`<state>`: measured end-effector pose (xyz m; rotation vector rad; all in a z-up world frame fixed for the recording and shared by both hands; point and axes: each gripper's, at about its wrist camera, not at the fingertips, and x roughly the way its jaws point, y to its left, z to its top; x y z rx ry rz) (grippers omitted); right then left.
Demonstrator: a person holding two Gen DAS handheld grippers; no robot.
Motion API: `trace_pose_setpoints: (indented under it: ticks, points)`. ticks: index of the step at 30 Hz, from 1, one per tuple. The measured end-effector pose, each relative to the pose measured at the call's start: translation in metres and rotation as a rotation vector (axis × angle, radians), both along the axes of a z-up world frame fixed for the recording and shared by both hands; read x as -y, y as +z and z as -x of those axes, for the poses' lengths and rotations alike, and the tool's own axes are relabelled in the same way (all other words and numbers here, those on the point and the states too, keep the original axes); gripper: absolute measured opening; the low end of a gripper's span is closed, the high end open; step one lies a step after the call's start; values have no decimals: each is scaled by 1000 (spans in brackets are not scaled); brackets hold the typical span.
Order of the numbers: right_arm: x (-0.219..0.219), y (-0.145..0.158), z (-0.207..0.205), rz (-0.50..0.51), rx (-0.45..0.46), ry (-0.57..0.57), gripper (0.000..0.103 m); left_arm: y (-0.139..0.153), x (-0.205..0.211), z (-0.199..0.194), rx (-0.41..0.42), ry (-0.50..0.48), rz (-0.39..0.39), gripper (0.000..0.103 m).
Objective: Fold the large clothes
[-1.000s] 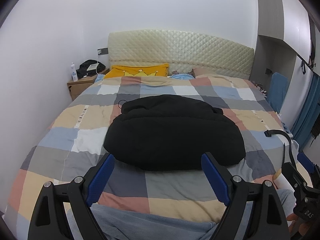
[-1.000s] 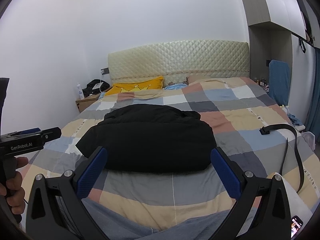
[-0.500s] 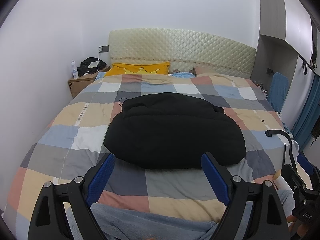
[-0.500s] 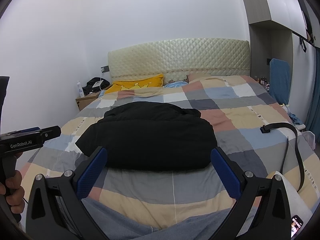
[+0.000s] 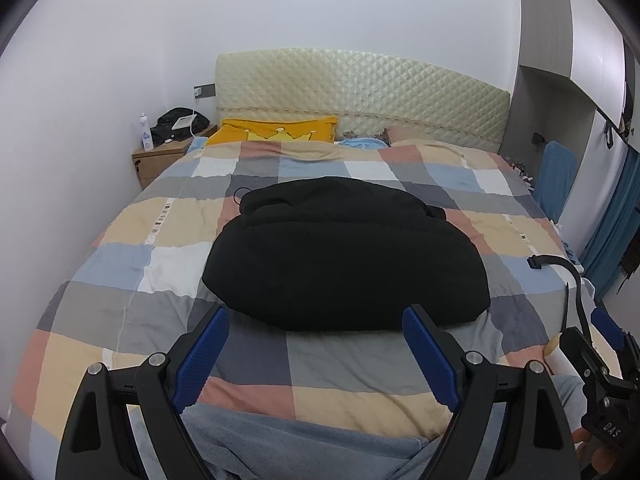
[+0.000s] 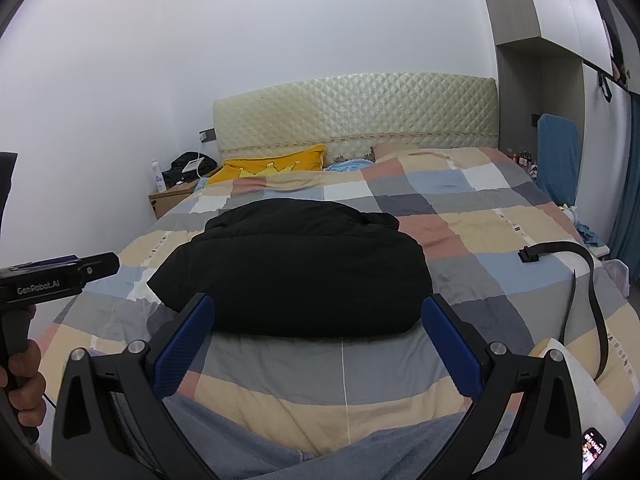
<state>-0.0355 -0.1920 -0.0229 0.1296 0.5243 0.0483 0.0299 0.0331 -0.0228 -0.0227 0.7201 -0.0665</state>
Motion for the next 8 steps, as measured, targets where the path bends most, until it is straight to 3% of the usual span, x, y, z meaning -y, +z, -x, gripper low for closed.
trace_pose_setpoints:
  ticks: [8]
  points:
    - [0,0,1,2,2,3,103,-3,1,1,-6,-11,16,88]
